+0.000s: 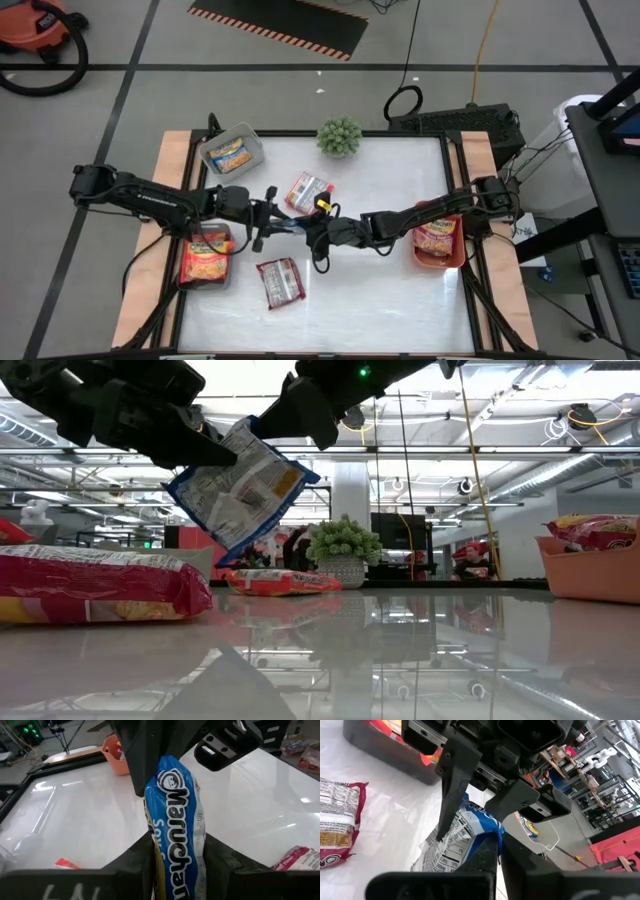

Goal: Sort Maruchan noodles
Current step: Put the blue bag into the white bin

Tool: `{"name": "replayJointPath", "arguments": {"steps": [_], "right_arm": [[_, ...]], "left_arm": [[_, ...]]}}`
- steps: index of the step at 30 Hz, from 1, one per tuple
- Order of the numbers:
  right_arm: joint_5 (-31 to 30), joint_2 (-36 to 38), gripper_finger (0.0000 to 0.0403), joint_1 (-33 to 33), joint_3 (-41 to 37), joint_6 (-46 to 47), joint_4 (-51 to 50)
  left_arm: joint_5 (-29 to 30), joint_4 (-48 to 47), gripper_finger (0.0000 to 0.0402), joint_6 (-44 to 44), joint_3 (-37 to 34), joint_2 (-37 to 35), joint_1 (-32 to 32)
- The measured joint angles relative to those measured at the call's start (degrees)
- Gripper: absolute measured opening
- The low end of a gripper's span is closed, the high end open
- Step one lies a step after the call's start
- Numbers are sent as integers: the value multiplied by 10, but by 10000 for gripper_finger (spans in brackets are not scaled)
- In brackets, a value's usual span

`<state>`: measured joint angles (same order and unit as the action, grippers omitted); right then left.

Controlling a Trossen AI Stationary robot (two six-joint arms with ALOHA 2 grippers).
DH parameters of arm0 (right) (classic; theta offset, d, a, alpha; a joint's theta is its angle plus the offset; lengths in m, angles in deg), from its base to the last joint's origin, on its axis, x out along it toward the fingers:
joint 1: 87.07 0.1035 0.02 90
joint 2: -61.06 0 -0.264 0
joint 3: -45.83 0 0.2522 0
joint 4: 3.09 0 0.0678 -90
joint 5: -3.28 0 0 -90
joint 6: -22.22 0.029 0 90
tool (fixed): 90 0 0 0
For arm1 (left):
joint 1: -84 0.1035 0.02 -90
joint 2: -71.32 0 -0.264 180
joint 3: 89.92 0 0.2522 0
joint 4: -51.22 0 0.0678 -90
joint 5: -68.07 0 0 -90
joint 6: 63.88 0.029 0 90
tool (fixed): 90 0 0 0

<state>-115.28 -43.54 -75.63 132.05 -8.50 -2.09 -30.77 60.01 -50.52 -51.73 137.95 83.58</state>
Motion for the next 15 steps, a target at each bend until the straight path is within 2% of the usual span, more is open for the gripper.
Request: {"name": "replayJointPath", "arguments": {"steps": [4,9,12,15], "right_arm": [[-16,4,18,2,0,0,0],[-122,41,37,13,0,1,-21],[-182,73,45,27,0,8,-68],[-210,113,49,42,0,47,-132]], "left_arm": [[1,0,116,16,0,0,0],[42,-15,126,26,-1,-12,0],[90,-41,126,44,-1,-41,-1],[162,-73,125,51,-1,-89,-4]]}}
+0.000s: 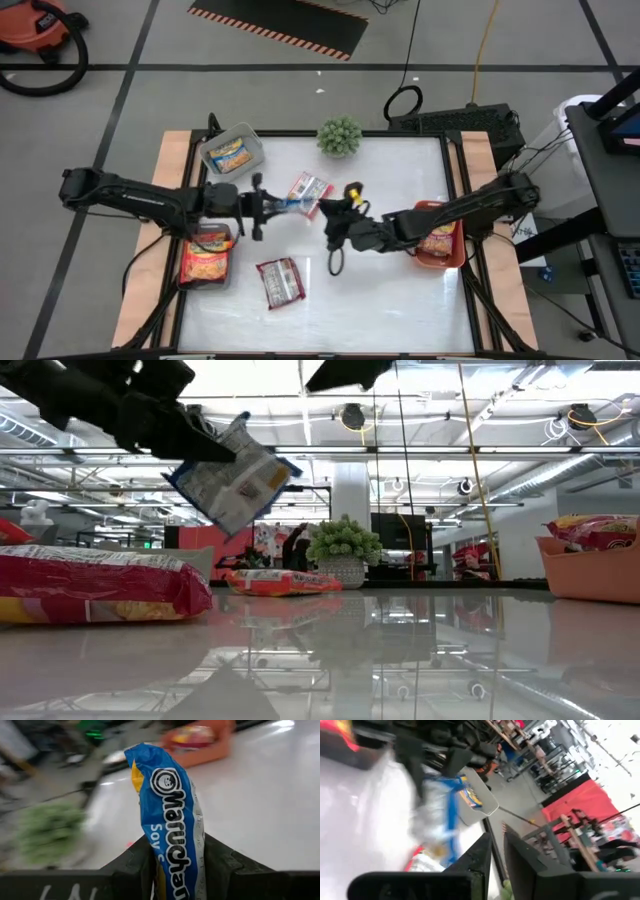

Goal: Sort Maruchan noodles
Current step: Put the blue bag into the white bin

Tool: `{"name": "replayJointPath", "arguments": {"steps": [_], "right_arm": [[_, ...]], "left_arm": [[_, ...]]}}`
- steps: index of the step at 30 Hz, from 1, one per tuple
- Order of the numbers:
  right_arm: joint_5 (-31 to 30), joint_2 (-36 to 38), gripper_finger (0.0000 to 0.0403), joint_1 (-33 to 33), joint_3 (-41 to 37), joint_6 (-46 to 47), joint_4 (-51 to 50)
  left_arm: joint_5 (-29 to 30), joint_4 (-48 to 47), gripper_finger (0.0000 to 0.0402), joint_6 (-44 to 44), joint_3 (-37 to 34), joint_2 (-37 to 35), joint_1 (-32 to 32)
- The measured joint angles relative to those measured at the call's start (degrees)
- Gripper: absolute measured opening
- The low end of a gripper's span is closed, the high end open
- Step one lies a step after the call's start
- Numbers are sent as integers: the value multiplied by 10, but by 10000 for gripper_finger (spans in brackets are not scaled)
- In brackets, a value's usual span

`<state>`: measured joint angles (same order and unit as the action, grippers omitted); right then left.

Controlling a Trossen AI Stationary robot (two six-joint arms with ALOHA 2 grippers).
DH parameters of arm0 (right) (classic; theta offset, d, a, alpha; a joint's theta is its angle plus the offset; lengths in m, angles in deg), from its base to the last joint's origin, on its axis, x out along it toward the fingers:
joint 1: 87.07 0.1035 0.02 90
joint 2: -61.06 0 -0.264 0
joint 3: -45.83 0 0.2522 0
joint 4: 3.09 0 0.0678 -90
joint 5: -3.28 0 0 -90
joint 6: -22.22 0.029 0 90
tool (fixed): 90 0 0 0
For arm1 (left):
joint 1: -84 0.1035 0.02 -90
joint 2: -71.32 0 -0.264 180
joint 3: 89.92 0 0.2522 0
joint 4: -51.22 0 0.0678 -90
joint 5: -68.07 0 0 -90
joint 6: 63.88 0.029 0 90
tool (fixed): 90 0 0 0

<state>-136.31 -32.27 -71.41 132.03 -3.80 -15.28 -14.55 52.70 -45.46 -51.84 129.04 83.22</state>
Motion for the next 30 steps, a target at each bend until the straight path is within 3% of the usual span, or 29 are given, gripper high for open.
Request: {"name": "replayJointPath", "arguments": {"steps": [6,11,13,18,25,30], "right_arm": [[2,73,49,22,0,99,-112],[3,112,50,34,0,169,-183],[3,120,50,40,0,187,-206],[3,123,50,47,0,197,-213],[4,122,50,47,0,210,-212],[18,122,50,47,0,209,-212]], "left_arm": [[163,-84,124,64,0,-104,-2],[335,-106,124,130,0,-146,16],[368,-105,124,161,0,-152,34],[377,-124,124,231,0,-152,114],[383,-179,124,139,1,-115,232],[383,-181,124,135,1,-64,289]]}}
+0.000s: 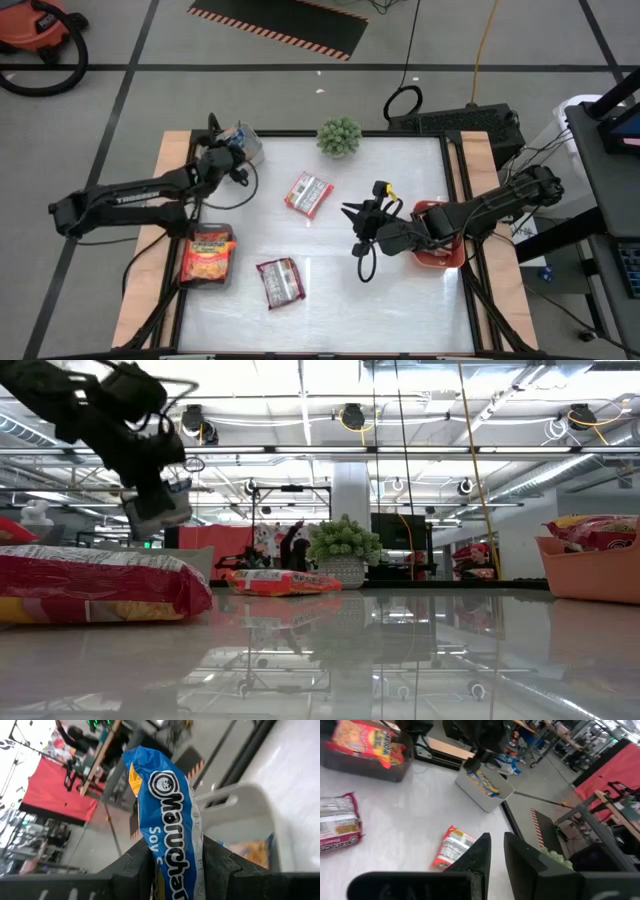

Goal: Sort Maruchan noodles
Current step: Put the blue bag into the white bin

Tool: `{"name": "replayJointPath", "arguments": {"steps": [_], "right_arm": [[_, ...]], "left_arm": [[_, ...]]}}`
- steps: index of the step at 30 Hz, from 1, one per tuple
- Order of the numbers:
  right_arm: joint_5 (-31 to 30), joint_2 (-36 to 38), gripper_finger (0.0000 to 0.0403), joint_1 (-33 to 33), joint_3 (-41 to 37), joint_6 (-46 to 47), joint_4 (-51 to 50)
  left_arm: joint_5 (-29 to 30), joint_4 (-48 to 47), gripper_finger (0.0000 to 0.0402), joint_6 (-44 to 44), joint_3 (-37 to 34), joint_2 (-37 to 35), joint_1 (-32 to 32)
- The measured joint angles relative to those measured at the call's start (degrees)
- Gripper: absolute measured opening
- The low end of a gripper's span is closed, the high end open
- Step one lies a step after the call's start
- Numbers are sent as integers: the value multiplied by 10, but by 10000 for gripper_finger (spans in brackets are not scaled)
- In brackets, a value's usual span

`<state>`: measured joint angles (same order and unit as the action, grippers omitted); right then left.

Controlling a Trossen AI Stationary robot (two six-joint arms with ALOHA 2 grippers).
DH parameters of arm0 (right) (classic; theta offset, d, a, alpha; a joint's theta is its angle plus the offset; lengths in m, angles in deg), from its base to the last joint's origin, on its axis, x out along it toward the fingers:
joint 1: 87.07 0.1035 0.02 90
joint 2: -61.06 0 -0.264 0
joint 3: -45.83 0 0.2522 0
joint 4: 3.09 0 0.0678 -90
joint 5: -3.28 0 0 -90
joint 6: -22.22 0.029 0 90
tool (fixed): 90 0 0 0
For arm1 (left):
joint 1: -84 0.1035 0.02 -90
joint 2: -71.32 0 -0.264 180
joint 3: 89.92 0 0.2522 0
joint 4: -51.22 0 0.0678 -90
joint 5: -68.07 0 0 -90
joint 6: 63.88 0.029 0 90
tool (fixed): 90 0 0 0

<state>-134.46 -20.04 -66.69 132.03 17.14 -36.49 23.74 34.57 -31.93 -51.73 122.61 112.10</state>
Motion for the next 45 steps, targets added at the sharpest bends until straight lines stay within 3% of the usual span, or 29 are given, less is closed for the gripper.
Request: {"name": "replayJointPath", "arguments": {"steps": [16,23,29,35,41,45], "right_arm": [[15,0,50,0,0,-5,-1],[15,0,50,0,-1,-5,0],[16,-1,50,0,-21,-21,14],[16,-1,50,-1,-27,-21,17],[16,-1,50,-1,-27,-20,22],[16,-1,50,-1,-27,-20,23]], "left_arm": [[8,22,124,6,0,173,58],[88,125,145,10,0,215,69],[27,119,180,-5,0,227,69],[18,99,208,-42,0,227,69],[-59,59,239,-142,0,220,66],[-71,42,254,-201,1,219,66]]}}
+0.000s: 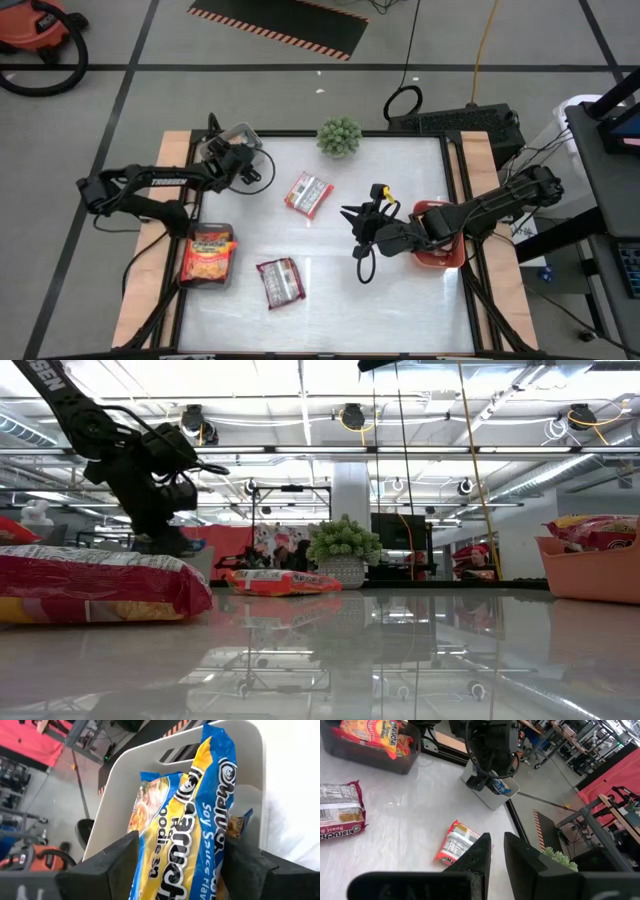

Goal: Sort Maruchan noodles
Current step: Put the blue bag into the white bin

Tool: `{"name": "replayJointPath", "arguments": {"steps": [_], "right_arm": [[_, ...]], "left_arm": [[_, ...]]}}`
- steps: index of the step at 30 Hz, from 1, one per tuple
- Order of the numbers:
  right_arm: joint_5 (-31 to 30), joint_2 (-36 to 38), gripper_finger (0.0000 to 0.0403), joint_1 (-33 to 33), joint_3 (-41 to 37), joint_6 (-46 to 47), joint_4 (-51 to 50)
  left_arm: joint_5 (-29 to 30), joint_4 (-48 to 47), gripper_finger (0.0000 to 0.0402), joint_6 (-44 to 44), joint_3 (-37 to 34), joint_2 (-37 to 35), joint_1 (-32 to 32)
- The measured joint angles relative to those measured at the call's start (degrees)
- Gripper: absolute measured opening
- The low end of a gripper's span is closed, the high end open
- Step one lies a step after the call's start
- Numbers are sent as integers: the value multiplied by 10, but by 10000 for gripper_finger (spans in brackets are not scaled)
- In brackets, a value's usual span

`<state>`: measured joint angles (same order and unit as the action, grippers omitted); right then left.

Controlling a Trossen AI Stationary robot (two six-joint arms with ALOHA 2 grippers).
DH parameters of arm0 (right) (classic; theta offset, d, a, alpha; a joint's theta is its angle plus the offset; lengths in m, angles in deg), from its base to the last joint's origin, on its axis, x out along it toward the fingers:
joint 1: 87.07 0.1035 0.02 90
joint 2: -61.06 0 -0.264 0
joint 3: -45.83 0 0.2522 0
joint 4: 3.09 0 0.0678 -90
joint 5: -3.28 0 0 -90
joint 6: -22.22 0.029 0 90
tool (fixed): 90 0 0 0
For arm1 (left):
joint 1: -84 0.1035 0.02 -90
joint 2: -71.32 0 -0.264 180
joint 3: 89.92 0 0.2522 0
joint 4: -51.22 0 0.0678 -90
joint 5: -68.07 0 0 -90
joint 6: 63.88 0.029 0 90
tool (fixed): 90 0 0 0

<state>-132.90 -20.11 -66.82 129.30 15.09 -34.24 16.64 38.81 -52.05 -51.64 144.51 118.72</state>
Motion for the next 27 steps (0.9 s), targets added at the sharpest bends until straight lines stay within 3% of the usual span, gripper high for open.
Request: {"name": "replayJointPath", "arguments": {"steps": [5,12,27], "right_arm": [[0,0,50,0,0,3,0],[66,0,50,-5,0,7,4],[75,0,50,-8,0,9,22]], "left_arm": [[-6,-43,263,-43,2,-12,0],[-100,-153,267,-106,33,-62,-3],[-121,-228,267,-116,39,-164,-19]]}}
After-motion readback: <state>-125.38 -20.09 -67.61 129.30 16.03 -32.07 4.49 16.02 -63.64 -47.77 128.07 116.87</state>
